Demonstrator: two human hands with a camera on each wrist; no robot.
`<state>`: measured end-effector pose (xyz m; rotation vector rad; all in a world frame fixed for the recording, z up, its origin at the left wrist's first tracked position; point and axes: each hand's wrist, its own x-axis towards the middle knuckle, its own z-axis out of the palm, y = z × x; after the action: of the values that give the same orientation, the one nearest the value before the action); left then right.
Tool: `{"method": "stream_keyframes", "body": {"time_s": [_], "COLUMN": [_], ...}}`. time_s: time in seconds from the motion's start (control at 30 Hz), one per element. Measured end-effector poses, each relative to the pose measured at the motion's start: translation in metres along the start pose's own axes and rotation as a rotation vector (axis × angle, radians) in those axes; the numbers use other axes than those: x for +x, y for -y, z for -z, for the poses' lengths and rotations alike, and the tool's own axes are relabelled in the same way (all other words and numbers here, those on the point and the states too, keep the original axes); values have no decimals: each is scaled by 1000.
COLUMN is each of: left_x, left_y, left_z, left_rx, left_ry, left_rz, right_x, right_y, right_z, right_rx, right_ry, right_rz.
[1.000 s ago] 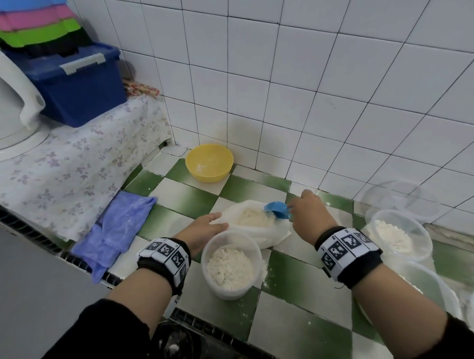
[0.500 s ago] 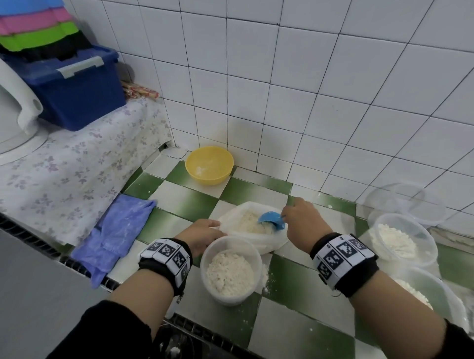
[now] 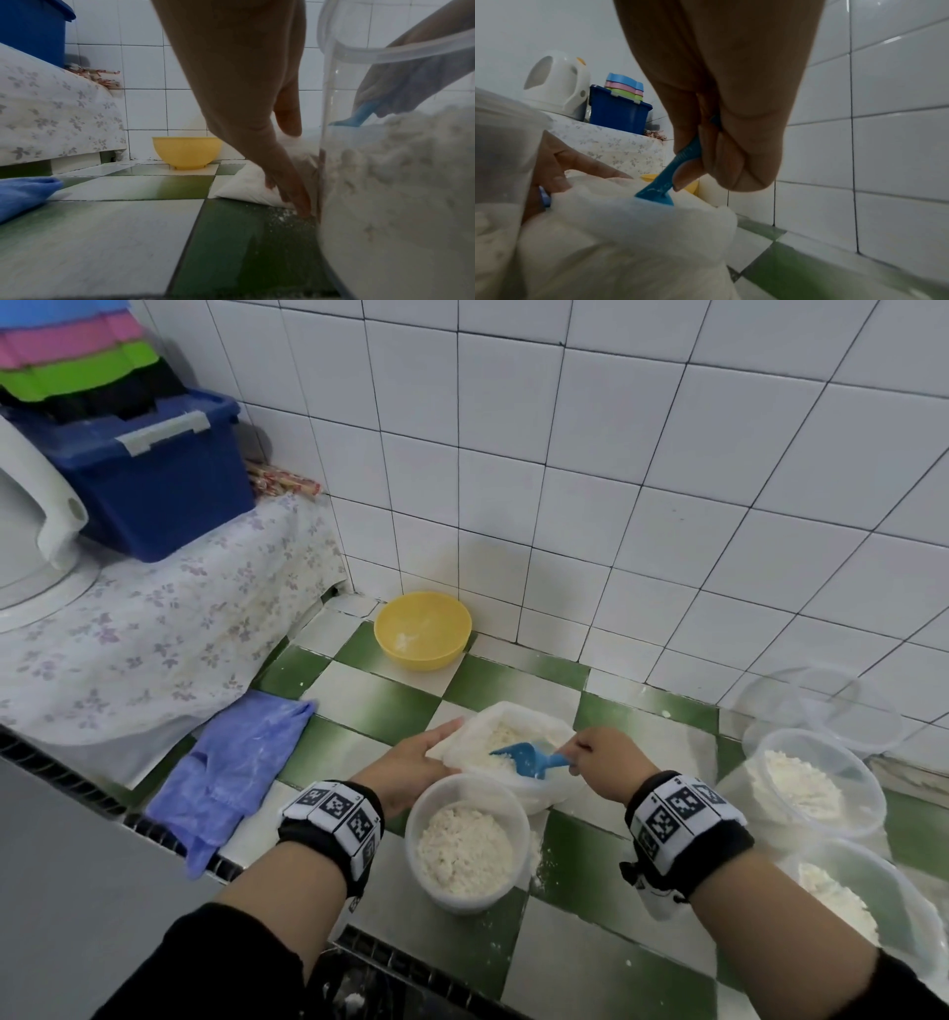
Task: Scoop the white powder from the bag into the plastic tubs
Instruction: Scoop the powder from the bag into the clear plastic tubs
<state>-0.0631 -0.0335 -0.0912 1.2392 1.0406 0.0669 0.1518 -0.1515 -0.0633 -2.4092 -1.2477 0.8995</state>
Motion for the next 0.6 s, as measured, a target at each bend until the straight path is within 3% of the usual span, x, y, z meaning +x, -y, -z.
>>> {"method": "stream_keyframes", "body": {"time_s": [0.3,0.6], "left_x": [-7,-14], "left_y": [-5,-7], "left_z": [-3,-6], "left_rx": [-16,9], "left_ry": [58,-26], "left_rz": [-9,-51], "right_x": [4,-1], "right_y": [9,-1], "right_z": [-28,-20], "right_rx": [406,644], "right_ry": [11,-39], "right_rz": [-178,-285]}}
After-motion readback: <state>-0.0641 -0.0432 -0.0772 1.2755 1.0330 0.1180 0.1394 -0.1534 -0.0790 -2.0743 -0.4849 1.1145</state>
